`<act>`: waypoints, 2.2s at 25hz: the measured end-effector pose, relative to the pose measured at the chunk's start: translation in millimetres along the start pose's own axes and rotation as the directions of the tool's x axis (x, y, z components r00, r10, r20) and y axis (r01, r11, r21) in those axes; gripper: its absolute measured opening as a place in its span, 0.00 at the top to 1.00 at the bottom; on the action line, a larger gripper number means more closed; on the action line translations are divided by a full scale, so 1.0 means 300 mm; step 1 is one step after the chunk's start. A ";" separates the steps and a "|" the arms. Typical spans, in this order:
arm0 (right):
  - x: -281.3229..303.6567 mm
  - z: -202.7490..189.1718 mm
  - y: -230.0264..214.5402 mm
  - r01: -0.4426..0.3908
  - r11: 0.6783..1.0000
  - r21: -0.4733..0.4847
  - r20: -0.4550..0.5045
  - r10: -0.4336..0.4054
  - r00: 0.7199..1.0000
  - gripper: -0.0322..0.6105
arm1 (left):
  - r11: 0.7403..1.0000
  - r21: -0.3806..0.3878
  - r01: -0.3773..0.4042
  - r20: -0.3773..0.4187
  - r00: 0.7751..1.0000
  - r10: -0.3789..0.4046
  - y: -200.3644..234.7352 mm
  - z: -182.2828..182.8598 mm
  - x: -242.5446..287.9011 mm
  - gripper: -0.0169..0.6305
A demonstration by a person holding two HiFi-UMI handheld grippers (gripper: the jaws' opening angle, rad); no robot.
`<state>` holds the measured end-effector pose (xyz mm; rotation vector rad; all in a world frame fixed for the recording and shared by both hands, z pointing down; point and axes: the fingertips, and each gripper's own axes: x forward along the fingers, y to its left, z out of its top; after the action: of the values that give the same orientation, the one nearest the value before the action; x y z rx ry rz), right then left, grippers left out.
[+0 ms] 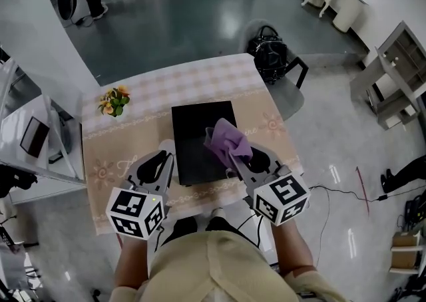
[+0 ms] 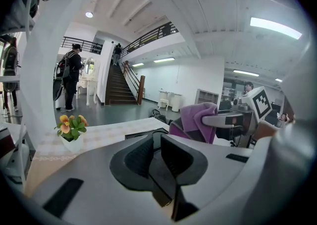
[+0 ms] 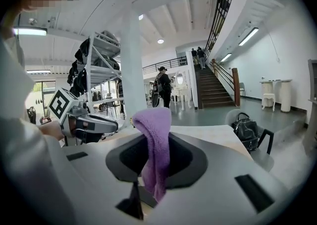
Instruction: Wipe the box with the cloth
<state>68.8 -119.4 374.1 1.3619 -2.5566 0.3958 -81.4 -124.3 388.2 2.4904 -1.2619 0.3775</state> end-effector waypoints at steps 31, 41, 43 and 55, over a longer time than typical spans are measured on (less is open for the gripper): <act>0.067 0.003 0.039 -0.031 0.999 0.035 0.042 0.029 0.999 0.80 | 0.996 -0.080 -0.049 0.024 0.998 0.051 0.056 -0.037 -0.043 0.88; 0.064 -0.002 0.025 -0.015 0.999 0.041 0.050 0.013 0.999 0.80 | 0.996 -0.084 -0.037 0.021 0.999 0.039 0.048 -0.044 -0.035 0.88; 0.063 -0.005 0.022 -0.012 0.999 0.045 0.051 0.009 0.999 0.80 | 0.996 -0.084 -0.033 0.016 0.999 0.034 0.043 -0.050 -0.033 0.88; 0.068 -0.023 0.010 -0.002 0.999 0.051 0.045 0.000 0.999 0.80 | 0.996 -0.091 -0.012 0.009 1.000 0.013 0.030 -0.067 -0.020 0.88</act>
<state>55.7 -131.4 386.5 1.4030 -2.6005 0.4376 -94.1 -116.9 405.8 2.4117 -1.2700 0.3041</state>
